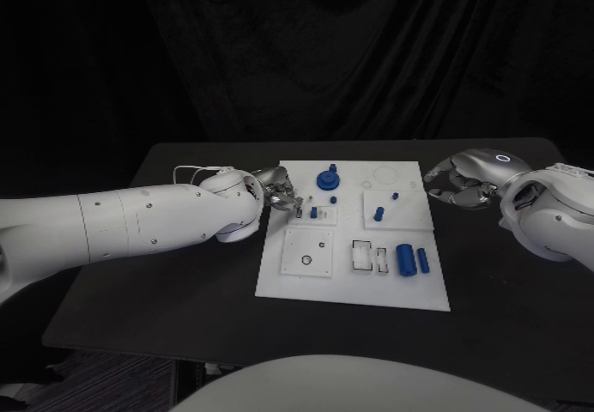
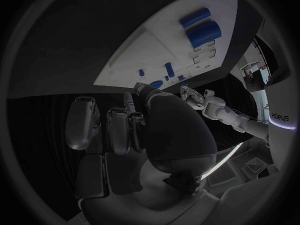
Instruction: Assemble the parts on the task board
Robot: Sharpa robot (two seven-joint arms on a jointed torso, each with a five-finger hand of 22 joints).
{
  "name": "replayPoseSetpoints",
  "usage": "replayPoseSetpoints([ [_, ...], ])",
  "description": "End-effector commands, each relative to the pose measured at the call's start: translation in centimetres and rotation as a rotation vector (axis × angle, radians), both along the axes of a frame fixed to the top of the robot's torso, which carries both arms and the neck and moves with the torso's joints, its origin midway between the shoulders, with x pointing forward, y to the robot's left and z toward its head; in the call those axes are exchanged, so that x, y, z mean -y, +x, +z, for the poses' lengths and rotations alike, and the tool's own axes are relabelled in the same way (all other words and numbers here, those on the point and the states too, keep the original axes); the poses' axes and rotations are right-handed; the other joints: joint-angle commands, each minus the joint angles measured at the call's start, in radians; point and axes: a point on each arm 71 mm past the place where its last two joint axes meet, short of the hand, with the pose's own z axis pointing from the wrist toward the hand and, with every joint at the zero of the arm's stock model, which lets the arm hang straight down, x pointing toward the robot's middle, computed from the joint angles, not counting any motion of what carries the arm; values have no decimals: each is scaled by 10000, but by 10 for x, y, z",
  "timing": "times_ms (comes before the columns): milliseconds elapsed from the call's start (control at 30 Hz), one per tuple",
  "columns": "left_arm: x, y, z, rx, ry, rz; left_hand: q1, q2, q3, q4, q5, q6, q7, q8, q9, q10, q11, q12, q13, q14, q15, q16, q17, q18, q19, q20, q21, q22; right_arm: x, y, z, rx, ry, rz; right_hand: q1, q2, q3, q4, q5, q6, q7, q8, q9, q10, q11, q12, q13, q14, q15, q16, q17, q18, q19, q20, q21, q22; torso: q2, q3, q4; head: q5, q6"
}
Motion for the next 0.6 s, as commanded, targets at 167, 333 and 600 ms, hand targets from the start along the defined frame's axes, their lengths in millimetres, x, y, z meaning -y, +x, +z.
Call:
replayPoseSetpoints([
  [167,3,0,-6,-237,168,-351,-30,101,222,-164,65,108,-207,37,224,1042,-42,35,2604,1039,-46,26,2635,73,437,-90,-34,2236,1,0,0,74,17,-153,-74,26,60,1,-61,53,13,-51,-16,653,79,-62,2323,634,94,-43,1587,150,-62,-9,-63,1700,-2,13,26,-27,2],
  [333,3,1,-9,-310,216,-336,-30,104,224,-163,65,108,-207,38,223,1042,-42,35,2604,1039,-46,26,2635,75,432,-90,-43,2232,0,0,0,71,21,-140,-74,26,60,1,-61,53,13,-51,-16,653,79,-62,2323,634,94,-43,1587,150,-62,-9,-63,1700,4,4,10,-26,2],
  [600,3,1,-12,-364,239,-363,-32,109,227,-161,63,107,-207,38,222,1042,-42,35,2604,1039,-47,26,2635,74,435,-90,-39,2234,1,-1,0,66,23,-140,-74,26,60,1,-61,53,13,-51,-16,653,79,-62,2323,634,94,-43,1587,150,-62,-9,-63,1700,0,4,15,-15,2],
])
